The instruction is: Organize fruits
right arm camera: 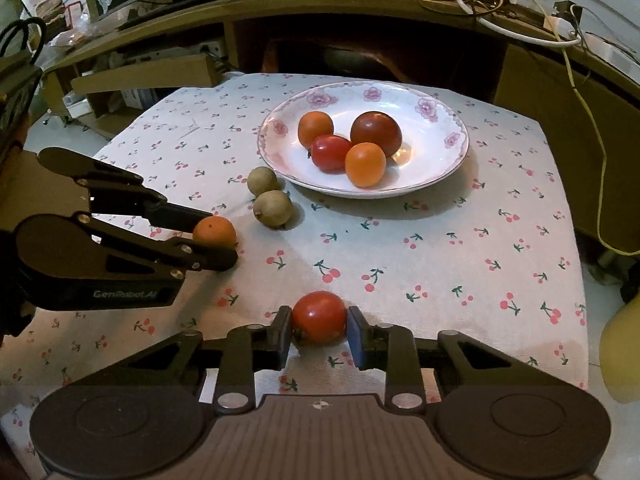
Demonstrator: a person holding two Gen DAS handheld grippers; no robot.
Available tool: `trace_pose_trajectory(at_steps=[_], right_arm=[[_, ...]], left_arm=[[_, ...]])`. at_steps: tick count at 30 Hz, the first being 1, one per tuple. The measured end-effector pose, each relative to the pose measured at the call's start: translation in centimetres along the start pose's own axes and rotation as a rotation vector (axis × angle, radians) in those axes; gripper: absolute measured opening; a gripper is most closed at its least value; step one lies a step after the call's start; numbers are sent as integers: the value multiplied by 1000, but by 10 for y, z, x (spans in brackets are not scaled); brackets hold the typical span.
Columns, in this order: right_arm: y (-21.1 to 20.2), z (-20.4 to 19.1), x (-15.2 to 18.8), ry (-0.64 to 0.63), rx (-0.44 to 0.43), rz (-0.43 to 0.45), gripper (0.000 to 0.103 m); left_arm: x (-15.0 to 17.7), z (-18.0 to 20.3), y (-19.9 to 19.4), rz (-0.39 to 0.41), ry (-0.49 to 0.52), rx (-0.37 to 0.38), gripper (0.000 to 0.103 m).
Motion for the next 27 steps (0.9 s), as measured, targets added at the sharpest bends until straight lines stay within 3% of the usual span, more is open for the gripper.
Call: trace_pose_trajectory(at_steps=[16, 27], right_arm=[[-11, 4, -40, 49, 4, 108, 29], [4, 22, -62, 101, 47, 146, 29]], left_arm=[[-36, 1, -19, 102, -25, 1, 35], [-64, -9, 5, 116, -44, -53, 35]])
Point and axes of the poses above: each gripper's, at about its wrist camera, not at the fingertips, and y roughly the way its jaws point, z to its right, x to its underside, the point moved 2 cm from there along y, roughly the way its jaws point, and after that the axes turned 1 degree about x, right-handed, at the moved point
